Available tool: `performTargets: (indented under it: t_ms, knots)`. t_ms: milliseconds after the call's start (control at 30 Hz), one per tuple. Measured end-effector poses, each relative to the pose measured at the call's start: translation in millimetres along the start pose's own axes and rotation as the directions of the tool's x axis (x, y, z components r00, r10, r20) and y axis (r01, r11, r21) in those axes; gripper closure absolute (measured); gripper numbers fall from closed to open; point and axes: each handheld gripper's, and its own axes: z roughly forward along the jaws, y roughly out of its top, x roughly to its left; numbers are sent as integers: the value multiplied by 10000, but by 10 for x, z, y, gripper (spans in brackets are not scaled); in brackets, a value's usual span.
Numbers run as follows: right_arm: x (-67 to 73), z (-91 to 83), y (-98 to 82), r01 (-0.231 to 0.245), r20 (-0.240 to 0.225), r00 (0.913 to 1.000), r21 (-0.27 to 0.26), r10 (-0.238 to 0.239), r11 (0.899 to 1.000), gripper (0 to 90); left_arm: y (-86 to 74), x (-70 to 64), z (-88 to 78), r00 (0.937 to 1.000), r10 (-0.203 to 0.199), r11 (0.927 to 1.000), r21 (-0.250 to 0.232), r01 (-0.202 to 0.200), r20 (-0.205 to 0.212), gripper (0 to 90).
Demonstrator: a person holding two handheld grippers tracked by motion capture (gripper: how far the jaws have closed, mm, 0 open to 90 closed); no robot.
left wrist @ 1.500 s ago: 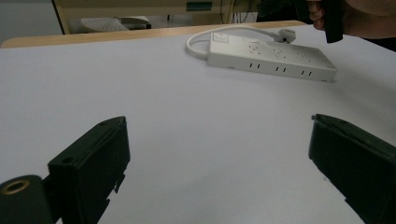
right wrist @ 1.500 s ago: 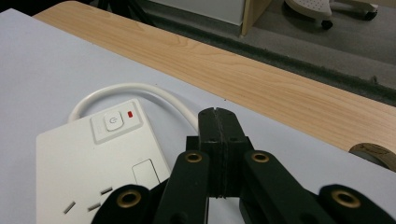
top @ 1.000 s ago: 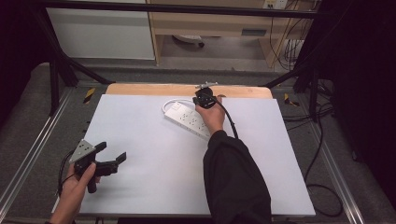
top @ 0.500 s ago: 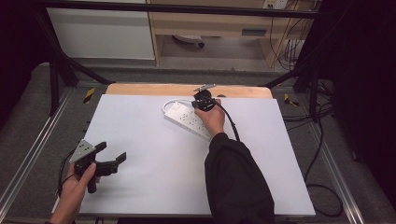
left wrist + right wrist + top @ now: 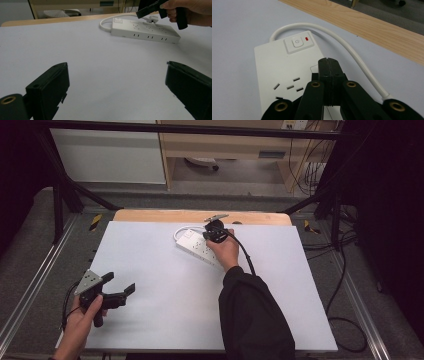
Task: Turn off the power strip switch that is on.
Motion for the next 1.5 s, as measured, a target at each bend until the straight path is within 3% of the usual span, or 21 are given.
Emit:
performTargets:
  t_ms: [1400, 1500]
  knots:
    - [7, 59, -97, 35, 188, 9998, 163, -38, 9999, 900, -3, -3, -5, 10000, -27, 10000, -6, 27, 19, 51]
    - [-10, 50, -116, -227, 188, 9996, 105, 225, 9997, 900, -3, -3, -5, 10000, -22, 10000, -11, 22, 19, 51]
